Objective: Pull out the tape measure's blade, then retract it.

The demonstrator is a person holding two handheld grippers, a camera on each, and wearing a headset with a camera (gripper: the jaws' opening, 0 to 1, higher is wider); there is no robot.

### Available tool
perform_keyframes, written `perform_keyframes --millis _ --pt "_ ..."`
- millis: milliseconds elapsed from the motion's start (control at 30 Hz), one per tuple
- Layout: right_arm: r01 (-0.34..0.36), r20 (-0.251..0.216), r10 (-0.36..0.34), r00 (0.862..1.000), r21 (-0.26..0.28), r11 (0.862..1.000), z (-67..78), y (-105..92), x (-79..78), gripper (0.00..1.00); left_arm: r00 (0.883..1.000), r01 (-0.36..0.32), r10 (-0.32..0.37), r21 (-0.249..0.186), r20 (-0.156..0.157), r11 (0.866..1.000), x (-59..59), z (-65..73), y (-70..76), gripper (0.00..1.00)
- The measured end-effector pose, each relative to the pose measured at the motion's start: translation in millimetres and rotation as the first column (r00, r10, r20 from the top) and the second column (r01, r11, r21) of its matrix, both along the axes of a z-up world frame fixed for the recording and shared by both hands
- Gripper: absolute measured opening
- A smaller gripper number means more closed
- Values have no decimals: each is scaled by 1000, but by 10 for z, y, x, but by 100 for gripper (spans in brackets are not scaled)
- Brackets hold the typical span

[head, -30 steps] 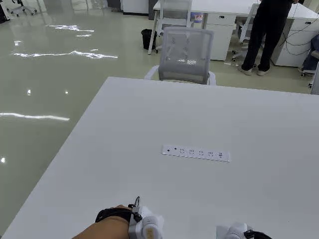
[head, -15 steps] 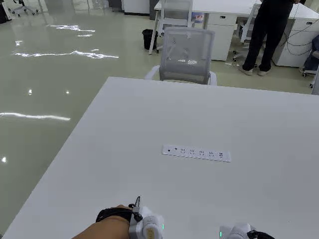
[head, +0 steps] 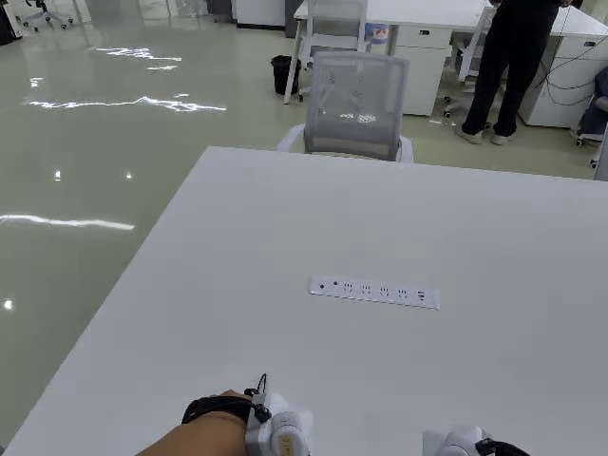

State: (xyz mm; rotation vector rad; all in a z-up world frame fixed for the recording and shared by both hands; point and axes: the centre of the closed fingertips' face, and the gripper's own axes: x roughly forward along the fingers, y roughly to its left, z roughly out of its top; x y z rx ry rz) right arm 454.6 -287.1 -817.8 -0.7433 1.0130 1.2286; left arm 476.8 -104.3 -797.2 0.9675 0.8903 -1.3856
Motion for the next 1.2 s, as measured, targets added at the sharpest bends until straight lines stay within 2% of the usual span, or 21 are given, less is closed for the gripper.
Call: perform_keyframes --millis 867,1200 --pt "21 -6 -21 1000 -16 1000 4 -204 -21 11 1000 -2 2 -2 -3 1000 4 0 -5 35" --pt "6 -3 -6 1000 -32 999 -1 -289 -33 11 1000 -3 3 -4 -5 1000 6 -2 -5 35"
